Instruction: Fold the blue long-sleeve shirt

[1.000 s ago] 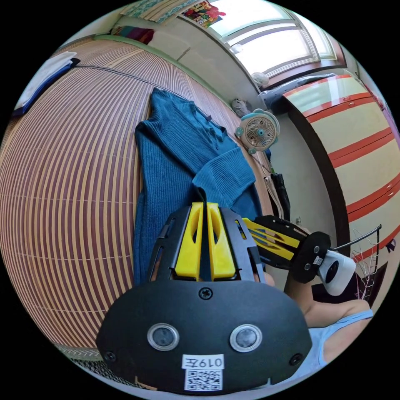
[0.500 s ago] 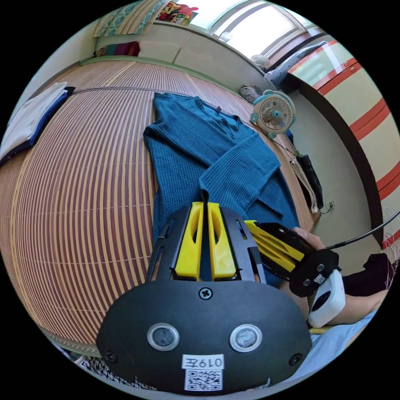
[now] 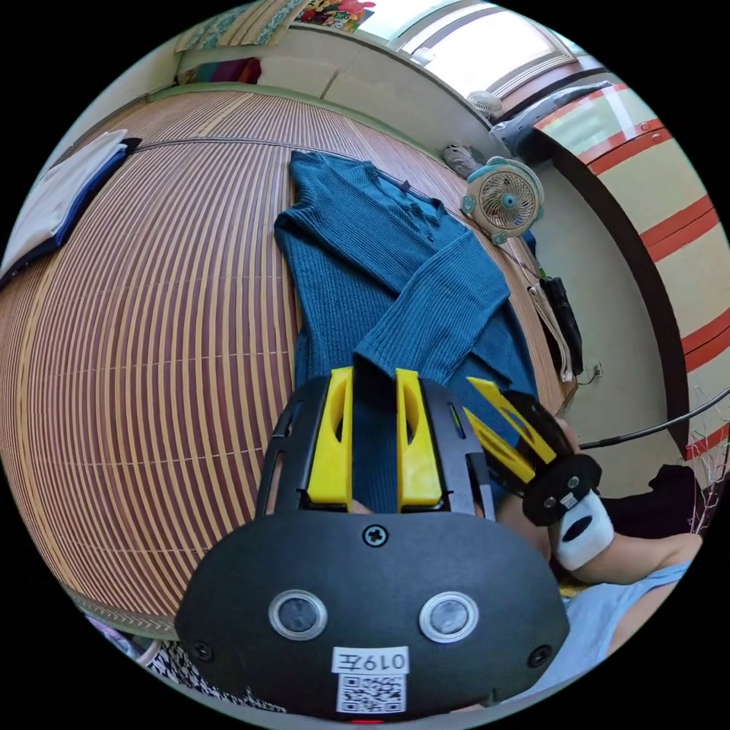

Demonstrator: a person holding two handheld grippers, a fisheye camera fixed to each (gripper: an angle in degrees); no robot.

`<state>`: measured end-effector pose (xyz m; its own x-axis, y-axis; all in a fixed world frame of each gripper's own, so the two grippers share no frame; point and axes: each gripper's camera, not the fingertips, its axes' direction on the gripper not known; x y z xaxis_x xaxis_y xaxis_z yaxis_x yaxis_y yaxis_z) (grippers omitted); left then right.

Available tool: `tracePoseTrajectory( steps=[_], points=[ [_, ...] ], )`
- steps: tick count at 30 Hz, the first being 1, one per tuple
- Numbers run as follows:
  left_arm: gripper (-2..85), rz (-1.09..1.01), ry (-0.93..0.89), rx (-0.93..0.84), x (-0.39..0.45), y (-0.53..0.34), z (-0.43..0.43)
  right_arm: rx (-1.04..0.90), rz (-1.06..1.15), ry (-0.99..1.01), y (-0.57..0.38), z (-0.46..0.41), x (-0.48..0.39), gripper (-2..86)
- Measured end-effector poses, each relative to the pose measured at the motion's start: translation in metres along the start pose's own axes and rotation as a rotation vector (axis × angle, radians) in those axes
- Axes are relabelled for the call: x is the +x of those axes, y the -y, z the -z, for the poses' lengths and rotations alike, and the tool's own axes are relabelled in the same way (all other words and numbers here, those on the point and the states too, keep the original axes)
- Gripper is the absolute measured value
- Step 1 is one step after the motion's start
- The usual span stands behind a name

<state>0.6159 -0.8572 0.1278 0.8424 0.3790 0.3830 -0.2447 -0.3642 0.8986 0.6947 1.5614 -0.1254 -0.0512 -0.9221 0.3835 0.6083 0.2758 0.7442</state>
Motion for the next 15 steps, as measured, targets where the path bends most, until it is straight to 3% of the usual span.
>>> tracePoseTrajectory(
  steps=[7,11,15],
  points=[
    [8.9,0.09,-0.18,0.044,-0.023,-0.004,0.004,-0.139,-0.284,-0.177,-0.149,-0.05,0.138,7.4],
    [6.6,0.062,-0.021,0.038,-0.017,-0.001,0.006,-0.262,-0.266,-0.233,-0.206,-0.111,0.188,4.9],
    [6.2,0.037,0.01,0.011,-0.008,0.0,0.0,-0.221,-0.23,-0.183,-0.217,-0.136,0.208,3.3]
  ],
)
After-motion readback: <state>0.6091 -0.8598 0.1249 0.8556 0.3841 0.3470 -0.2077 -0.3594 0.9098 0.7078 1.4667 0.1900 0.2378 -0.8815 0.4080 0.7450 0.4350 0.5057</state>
